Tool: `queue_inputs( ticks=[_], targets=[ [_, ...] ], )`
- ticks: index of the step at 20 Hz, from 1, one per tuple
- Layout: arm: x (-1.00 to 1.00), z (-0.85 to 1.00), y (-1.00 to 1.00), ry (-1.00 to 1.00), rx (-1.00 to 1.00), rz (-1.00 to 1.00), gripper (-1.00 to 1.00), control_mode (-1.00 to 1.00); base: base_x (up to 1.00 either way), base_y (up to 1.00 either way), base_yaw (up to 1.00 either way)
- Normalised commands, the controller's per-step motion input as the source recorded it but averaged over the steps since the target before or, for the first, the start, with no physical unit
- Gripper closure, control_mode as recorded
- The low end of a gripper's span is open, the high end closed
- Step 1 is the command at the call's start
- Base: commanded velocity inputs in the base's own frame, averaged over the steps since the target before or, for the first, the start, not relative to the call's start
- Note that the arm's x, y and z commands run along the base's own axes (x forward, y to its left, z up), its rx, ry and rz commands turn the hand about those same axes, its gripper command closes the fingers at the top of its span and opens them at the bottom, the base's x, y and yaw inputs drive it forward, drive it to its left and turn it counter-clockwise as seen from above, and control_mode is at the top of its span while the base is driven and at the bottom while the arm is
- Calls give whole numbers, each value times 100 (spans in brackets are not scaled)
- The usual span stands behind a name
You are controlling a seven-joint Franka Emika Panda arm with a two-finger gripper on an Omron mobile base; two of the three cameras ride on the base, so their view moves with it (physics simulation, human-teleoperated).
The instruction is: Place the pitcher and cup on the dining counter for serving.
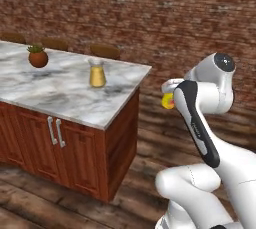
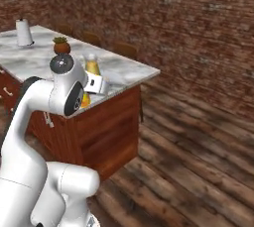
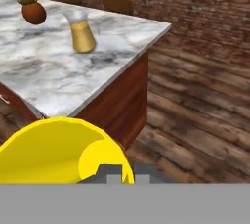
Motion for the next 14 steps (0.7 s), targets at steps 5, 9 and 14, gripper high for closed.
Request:
queue_inputs(
  ticks=[5,9,14],
  targets=[
    [0,0,0,0,0,0,100,100,98,100,8],
    [0,0,0,0,0,0,100,100,85,100,-19],
    [0,0,0,0,0,0,100,100,69,100,-55]
  ],
)
